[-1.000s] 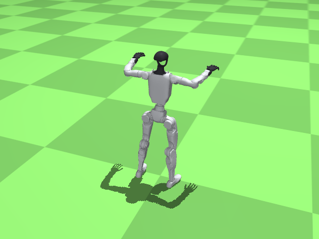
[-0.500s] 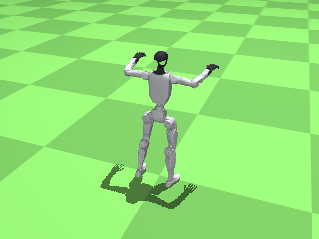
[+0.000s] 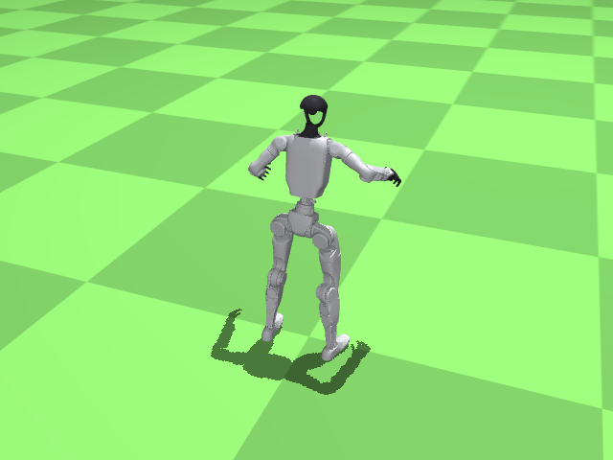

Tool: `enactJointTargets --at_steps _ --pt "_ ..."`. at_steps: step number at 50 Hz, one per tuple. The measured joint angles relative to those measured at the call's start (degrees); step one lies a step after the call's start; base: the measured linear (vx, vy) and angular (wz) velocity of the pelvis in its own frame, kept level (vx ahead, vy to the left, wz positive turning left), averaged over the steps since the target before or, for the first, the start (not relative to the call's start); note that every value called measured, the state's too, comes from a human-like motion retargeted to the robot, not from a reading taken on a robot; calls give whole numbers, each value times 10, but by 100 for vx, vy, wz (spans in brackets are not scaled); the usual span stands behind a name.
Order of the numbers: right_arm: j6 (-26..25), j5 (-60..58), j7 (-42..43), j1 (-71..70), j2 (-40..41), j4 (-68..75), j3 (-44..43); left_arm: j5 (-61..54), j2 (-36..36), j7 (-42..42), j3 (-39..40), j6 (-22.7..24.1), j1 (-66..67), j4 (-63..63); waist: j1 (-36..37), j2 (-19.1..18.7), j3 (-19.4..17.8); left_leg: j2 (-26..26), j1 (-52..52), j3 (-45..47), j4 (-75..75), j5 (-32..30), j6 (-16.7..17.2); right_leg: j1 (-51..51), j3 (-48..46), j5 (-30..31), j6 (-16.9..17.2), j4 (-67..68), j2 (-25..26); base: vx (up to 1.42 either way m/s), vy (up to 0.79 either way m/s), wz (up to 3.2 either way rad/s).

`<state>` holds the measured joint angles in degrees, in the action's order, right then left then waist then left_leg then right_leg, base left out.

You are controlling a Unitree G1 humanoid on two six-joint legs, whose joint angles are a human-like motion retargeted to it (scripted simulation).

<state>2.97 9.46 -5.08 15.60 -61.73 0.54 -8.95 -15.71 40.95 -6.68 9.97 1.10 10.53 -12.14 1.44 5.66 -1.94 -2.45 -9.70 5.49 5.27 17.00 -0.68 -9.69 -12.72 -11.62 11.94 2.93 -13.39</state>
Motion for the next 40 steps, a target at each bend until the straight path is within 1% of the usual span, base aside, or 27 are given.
enactJointTargets --at_steps 2,5,8,10,12,14,16,17,20,22,25,27,28,29,30,32,33,35,37,38,40 --pt "-9 -23 -21 -10 42 26 53 59 -60 19 -13 -26 -15 -83 -3 3 -26 1 -9 -3 -1 -2 1 -9 0 4 1 1 -1 -12 2 10" --pt "-23 -32 -7 -35 120 98 144 88 -143 -5 -47 -47 -48 -214 -4 9 -65 3 -27 -5 -6 -10 3 -29 2 12 -1 1 -2 -13 2 6" --pt "-34 -21 46 -61 215 191 220 36 -211 -43 -80 -48 -86 -325 3 15 -113 3 -40 -1 -20 -21 6 -52 8 13 -5 4 0 -18 1 -8" --pt "-37 -11 87 -73 270 241 252 -18 -246 -55 -94 -37 -114 -374 11 17 -157 3 -44 1 -28 -26 12 -63 10 9 17 10 1 -24 -1 -6" --pt "-45 12 113 -88 307 271 275 -87 -267 -66 -106 -32 -149 -399 17 16 -202 3 -72 -4 -3 -23 -4 -88 11 2 1 46 0 -23 -1 15" --pt "-47 37 134 -98 330 287 287 -137 -278 -74 -114 -27 -183 -407 17 10 -239 3 -132 -18 74 1 -18 -128 4 -38 -28 122 -7 -18 -3 54" --pt "-45 58 153 -102 341 296 294 -176 -284 -86 -118 -18 -209 -404 11 1 -263 7 -217 -35 199 45 -24 -178 -7 -101 -53 224 -24 -10 -5 83" --pt "-45 68 162 -104 344 303 296 -192 -286 -94 -121 -14 -220 -403 7 -5 -270 8 -262 -43 270 69 -23 -206 -10 -137 -66 281 -33 -3 -7 76" --pt "-50 89 180 -118 346 343 304 -217 -282 -117 -133 -18 -243 -417 0 -24 -271 1 -376 -58 467 133 -17 -296 5 -235 -105 462 -53 7 -8 33" --pt "-61 98 180 -139 346 385 306 -204 -270 -123 -156 -36 -256 -443 -7 -31 -262 -7 -415 -57 566 172 -22 -339 24 -281 -119 567 -62 23 -7 -16" --pt "-74 109 172 -155 349 427 308 -154 -241 -119 -211 -57 -249 -473 -24 -26 -223 -24 -421 -41 644 223 -38 -357 47 -329 -124 644 -66 42 -5 -59" --pt "-70 118 174 -141 352 414 312 -124 -222 -124 -233 -49 -217 -469 -24 -10 -177 -43 -383 -12 633 237 -48 -335 65 -338 -120 619 -54 64 -5 -129" --pt "-65 122 179 -124 353 393 312 -118 -215 -131 -232 -40 -192 -461 -21 0 -152 -54 -353 8 614 232 -53 -312 74 -333 -116 584 -44 77 -5 -166" --pt "-61 122 181 -102 352 364 311 -120 -213 -138 -220 -31 -163 -450 -17 11 -127 -64 -319 32 587 212 -57 -279 83 -318 -112 531 -34 85 -5 -182" --pt "-57 120 182 -77 351 332 308 -126 -213 -146 -202 -23 -131 -439 -13 23 -101 -73 -282 57 558 185 -62 -241 92 -298 -107 469 -25 91 -4 -185" --pt "-59 95 164 -25 344 271 295 -144 -228 -146 -147 -20 -67 -422 -4 47 -48 -76 -218 110 497 69 -70 -150 111 -205 -95 306 -18 95 -4 -179" --pt "-63 76 149 0 339 246 287 -147 -239 -140 -120 -24 -36 -417 1 61 -21 -68 -195 130 468 0 -70 -107 123 -140 -87 223 -20 93 -1 -165" --pt "-68 35 120 42 329 218 275 -137 -258 -115 -80 -31 20 -417 11 85 34 -34 -172 142 405 -107 -56 -40 136 -7 -65 94 -40 87 3 -147" --pt "-80 6 91 47 319 225 284 -159 -267 -103 -70 -29 53 -425 30 105 71 -6 -170 140 331 -130 -34 -3 132 101 -23 34 -65 74 5 -138" --pt "-83 -6 81 42 314 236 292 -166 -268 -95 -73 -27 65 -431 42 106 84 -7 -170 143 289 -125 -26 12 125 125 -16 22 -72 64 9 -122" --pt "-90 -23 66 16 303 268 313 -183 -266 -80 -86 -24 79 -445 65 98 96 -33 -173 169 209 -115 -15 47 118 145 -18 18 -74 57 13 -97"
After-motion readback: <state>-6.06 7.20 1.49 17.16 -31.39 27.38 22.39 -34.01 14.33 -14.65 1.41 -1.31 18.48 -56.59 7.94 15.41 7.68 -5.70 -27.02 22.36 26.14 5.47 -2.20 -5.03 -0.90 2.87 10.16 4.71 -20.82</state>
